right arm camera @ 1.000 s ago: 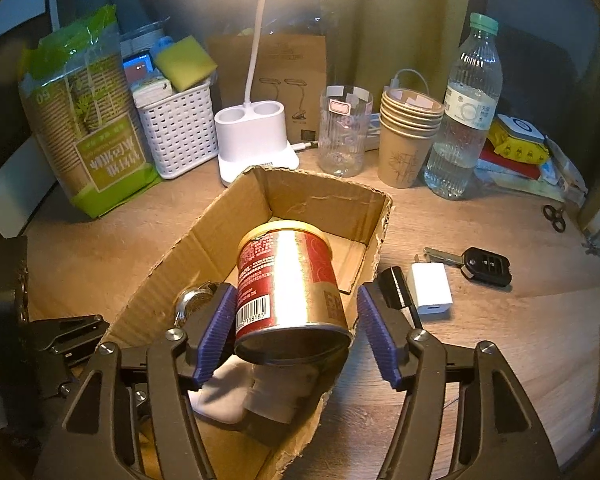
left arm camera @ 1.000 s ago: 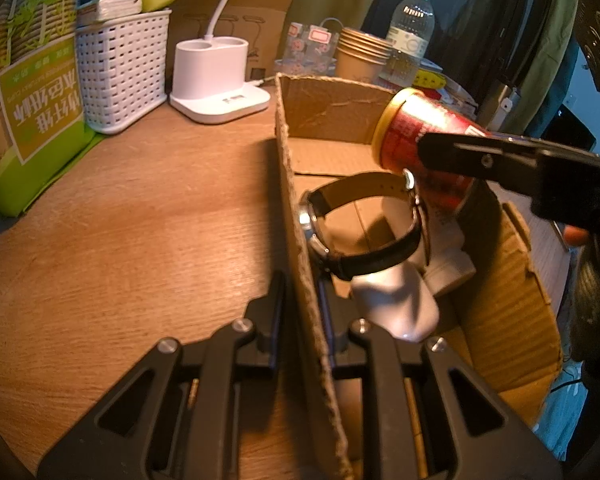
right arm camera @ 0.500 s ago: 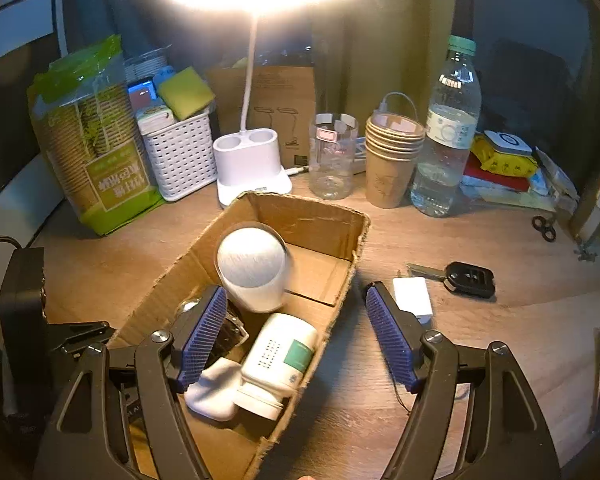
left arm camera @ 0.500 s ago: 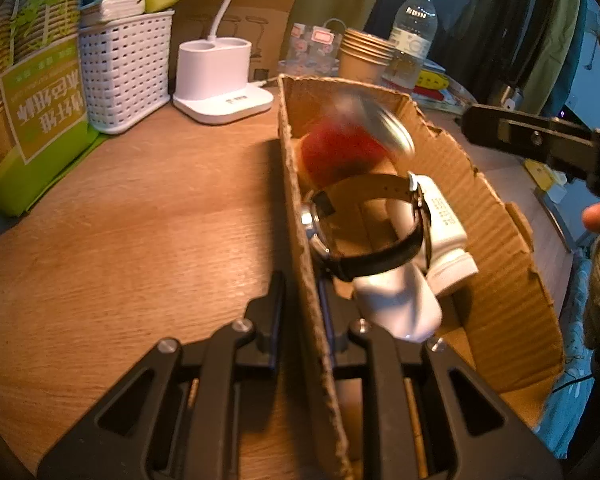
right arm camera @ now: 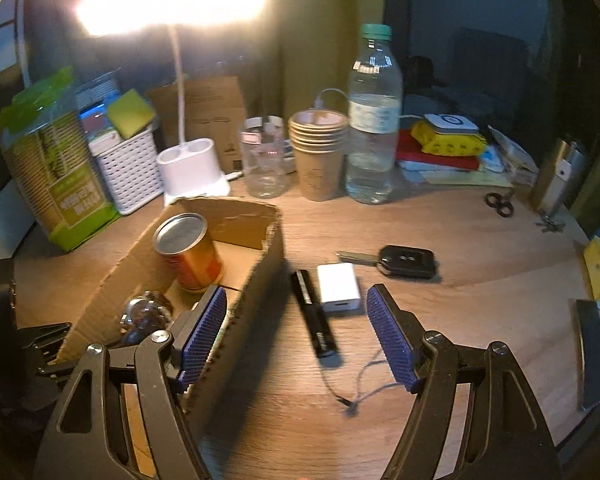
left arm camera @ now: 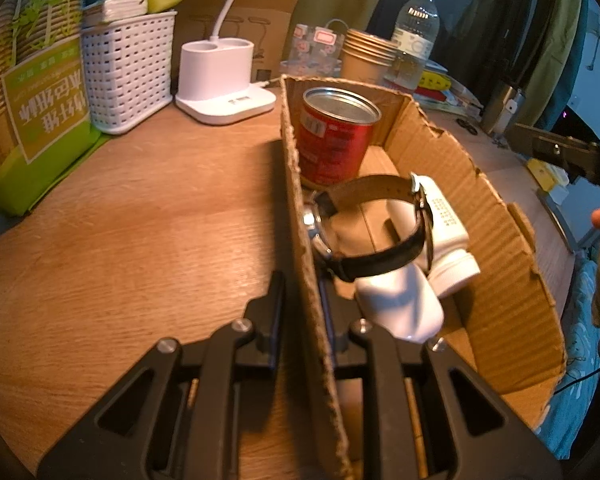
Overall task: Organize rigid objects
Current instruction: 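Move the right tool to the black flashlight and grasp it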
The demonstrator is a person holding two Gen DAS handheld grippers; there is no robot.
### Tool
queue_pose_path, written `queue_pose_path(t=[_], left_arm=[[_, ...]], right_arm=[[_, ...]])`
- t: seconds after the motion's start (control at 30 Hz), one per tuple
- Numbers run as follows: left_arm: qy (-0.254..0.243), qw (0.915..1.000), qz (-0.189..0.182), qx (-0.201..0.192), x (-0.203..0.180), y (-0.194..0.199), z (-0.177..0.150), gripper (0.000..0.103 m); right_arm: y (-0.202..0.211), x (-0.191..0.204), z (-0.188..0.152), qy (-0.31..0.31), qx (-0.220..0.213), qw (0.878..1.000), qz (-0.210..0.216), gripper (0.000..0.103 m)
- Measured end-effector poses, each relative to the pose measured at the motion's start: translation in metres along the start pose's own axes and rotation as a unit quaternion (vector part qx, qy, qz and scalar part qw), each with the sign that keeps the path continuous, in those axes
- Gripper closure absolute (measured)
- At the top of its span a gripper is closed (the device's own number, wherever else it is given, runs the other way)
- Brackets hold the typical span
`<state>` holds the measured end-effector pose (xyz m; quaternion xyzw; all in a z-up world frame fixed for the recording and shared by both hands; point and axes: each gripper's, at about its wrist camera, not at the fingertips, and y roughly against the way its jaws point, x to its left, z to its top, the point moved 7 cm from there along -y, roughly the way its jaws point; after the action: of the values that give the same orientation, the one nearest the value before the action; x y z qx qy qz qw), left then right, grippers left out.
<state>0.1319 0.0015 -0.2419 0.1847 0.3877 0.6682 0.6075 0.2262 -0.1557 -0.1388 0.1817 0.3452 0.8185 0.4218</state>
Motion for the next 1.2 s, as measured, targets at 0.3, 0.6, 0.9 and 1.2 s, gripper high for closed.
queue_pose_path(t=[0.3, 0.6, 0.9, 1.2], left_arm=[[0.0, 1.0, 0.001, 0.0, 0.001, 0.0, 0.0, 0.085], [0.0, 1.0, 0.001, 0.0, 0.002, 0.0, 0.001, 0.085], [0.0, 1.0, 0.001, 0.0, 0.002, 0.0, 0.001, 0.084], [0.0, 1.0, 0.001, 0.0, 0.002, 0.0, 0.001, 0.084]], right_arm=[[-0.007, -0.024, -0.008, -0.019, 0.008, 1.0, -0.016, 0.027], [-0.02, -0.035, -0.018, -0.028, 0.023, 0.999, -0.022, 0.027], [-0.038, -0.03, -0.029, -0.018, 0.044, 0.999, -0.009, 0.031], [-0.054, -0.021, -0.033, -0.006, 0.061, 0.998, 0.001, 0.041]])
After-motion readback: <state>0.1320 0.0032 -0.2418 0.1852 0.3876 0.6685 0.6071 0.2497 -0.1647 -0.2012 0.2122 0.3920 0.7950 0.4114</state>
